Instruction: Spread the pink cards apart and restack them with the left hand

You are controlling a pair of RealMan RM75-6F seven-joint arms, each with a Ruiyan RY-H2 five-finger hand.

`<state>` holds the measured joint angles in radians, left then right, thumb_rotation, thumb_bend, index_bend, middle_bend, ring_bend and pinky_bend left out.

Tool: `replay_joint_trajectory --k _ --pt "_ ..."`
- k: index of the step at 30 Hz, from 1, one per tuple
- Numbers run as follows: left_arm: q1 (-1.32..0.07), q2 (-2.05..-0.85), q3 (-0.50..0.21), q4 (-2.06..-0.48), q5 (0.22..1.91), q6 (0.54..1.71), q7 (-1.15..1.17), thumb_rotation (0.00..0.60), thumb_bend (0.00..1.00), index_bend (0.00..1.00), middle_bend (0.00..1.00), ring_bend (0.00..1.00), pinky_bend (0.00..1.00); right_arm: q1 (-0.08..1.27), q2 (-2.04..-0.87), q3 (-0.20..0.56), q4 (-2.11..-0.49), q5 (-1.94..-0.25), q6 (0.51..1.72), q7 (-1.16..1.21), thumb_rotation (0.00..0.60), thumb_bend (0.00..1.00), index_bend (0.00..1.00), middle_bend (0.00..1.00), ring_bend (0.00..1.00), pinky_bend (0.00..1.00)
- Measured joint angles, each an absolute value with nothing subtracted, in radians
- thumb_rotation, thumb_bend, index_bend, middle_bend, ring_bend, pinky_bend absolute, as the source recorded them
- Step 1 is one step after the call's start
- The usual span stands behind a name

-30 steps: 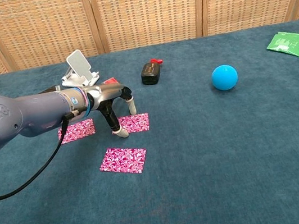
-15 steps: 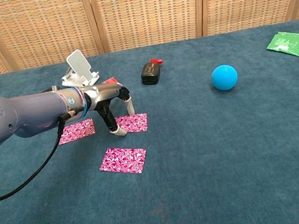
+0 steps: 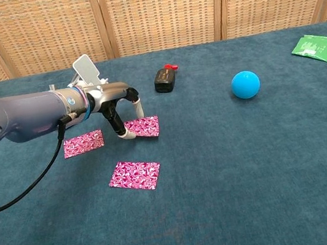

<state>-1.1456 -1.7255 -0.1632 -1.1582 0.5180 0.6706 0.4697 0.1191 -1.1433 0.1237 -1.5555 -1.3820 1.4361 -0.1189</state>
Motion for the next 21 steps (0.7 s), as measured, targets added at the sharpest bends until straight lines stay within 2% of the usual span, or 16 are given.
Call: replay_joint_trajectory --k 11,21 --pt "-1.13 -1.666 -0.144 -1.279 0.555 0.694 0.472 0.6 0.29 0.65 0.0 0.0 0.0 0.119 -1.141 0.12 -1.562 -1.388 1.437 -0.121 0.6 0.0 0.0 0.0 0.0 0.0" --pt "-1.09 -1.579 -0.094 -1.472 0.607 0.716 0.458 0.6 0.29 0.63 0.0 0.0 0.0 0.116 -1.137 0.119 -1.568 -1.393 1.443 -0.117 0.6 0.0 0.0 0.0 0.0 0.0"
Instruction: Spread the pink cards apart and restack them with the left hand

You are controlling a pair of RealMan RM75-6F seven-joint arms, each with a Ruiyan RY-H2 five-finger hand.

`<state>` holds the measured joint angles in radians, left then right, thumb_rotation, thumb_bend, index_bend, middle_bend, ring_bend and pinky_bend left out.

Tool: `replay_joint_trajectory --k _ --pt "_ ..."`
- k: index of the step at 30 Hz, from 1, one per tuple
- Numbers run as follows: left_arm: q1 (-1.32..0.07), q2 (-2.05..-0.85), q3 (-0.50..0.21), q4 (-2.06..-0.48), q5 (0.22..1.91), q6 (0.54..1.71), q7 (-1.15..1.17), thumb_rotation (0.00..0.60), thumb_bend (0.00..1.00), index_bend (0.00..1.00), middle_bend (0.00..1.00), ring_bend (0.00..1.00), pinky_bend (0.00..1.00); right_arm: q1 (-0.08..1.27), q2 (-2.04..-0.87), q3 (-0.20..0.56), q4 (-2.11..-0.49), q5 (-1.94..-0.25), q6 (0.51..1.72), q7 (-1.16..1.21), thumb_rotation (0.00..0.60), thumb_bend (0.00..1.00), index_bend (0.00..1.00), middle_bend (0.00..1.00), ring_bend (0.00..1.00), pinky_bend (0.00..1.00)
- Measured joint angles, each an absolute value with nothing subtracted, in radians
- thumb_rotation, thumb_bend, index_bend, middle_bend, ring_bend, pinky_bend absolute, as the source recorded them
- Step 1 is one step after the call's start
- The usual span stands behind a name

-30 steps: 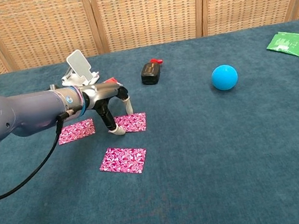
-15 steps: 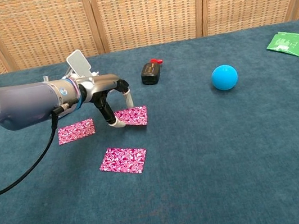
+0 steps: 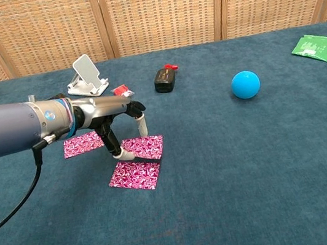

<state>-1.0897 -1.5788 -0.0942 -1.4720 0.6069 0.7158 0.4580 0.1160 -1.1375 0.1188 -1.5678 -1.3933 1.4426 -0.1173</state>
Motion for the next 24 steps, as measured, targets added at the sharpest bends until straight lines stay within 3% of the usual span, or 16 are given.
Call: replay_joint_trajectory --k 8,24 --pt "-1.061 -1.559 -0.026 -1.575 0.643 0.805 0.505 0.6 0.29 0.62 0.0 0.0 0.0 0.115 -1.136 0.117 -1.571 -1.398 1.445 -0.118 0.6 0.0 0.0 0.0 0.0 0.0" --pt "-1.057 -1.631 -0.025 -1.542 0.647 0.831 0.534 0.6 0.29 0.57 0.0 0.0 0.0 0.113 -1.131 0.118 -1.571 -1.398 1.447 -0.108 0.6 0.0 0.0 0.0 0.0 0.0"
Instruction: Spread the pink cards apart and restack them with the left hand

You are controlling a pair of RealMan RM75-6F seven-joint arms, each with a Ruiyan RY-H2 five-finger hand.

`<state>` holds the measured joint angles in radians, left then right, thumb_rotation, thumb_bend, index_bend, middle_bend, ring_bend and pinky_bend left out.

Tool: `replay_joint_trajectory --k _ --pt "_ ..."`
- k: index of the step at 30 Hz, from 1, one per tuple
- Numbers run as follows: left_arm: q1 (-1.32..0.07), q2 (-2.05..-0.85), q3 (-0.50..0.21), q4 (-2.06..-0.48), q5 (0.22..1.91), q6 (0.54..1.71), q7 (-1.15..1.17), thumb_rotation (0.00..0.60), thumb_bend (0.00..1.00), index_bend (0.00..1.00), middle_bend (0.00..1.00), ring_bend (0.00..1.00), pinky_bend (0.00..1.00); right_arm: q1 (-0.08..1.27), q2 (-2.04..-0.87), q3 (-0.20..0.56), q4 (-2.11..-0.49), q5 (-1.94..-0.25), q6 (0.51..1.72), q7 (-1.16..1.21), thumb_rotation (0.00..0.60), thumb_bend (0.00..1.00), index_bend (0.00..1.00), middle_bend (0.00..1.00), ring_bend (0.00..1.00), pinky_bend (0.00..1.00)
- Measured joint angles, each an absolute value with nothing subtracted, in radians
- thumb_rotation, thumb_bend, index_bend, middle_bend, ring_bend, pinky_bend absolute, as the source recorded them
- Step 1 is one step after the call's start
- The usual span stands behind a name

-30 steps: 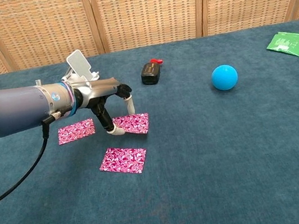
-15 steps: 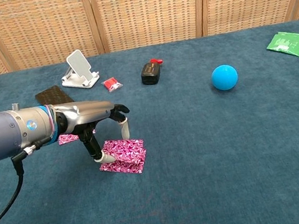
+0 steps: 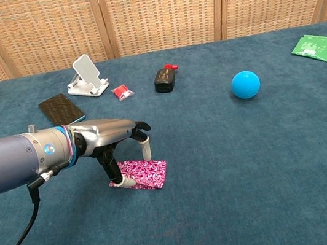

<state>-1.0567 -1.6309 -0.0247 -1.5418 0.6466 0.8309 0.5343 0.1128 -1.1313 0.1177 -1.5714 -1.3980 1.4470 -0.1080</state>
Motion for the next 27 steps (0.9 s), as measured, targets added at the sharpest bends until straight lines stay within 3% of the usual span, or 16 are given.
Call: replay_joint_trajectory --k 27 --pt "-1.033 -1.614 -0.024 -1.557 0.663 0.837 0.543 0.6 0.26 0.41 0.0 0.0 0.0 0.11 -1.126 0.115 -1.578 -1.407 1.453 -0.105 0.6 0.0 0.0 0.0 0.0 0.0"
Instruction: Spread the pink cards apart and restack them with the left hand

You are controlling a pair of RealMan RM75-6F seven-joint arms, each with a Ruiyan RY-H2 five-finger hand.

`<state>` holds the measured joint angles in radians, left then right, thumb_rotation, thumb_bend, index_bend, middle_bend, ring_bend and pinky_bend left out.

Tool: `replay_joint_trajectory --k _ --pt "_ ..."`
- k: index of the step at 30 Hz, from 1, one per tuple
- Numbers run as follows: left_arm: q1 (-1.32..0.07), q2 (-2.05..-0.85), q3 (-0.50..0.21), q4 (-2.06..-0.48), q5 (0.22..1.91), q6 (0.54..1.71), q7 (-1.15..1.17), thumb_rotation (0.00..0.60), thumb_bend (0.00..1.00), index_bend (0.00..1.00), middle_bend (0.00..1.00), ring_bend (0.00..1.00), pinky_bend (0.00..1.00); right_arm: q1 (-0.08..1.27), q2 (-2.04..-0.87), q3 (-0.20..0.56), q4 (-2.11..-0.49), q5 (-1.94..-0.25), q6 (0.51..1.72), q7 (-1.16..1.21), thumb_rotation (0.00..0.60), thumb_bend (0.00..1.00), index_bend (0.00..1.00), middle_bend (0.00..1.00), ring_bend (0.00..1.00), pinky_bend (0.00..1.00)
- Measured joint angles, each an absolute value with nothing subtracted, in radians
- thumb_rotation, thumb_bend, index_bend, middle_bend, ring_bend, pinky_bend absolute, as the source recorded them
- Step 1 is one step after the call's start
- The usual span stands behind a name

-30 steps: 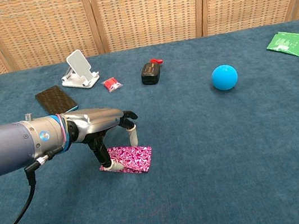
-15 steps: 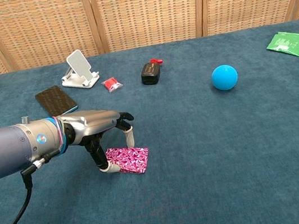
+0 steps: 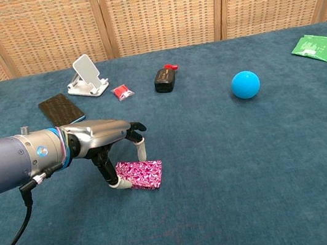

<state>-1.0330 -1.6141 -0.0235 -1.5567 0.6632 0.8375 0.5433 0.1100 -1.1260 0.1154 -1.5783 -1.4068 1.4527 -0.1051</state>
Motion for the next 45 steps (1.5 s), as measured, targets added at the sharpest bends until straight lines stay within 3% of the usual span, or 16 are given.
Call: replay_joint_trajectory --k 29,36,45 --pt "-1.038 -1.592 -0.02 -1.577 0.67 0.818 0.552 0.6 0.26 0.29 0.0 0.0 0.0 0.109 -1.123 0.114 -1.582 -1.412 1.454 -0.1 0.6 0.0 0.0 0.0 0.0 0.0" --pt "-1.023 -1.563 -0.055 -1.596 0.677 0.876 0.527 0.6 0.26 0.29 0.0 0.0 0.0 0.107 -1.121 0.113 -1.583 -1.415 1.457 -0.096 0.6 0.0 0.0 0.0 0.0 0.0" --pt "-0.996 -1.551 -0.107 -1.495 0.501 0.948 0.531 0.6 0.26 0.3 0.0 0.0 0.0 0.103 -1.117 0.11 -1.588 -1.425 1.465 -0.091 0.6 0.0 0.0 0.0 0.0 0.0"
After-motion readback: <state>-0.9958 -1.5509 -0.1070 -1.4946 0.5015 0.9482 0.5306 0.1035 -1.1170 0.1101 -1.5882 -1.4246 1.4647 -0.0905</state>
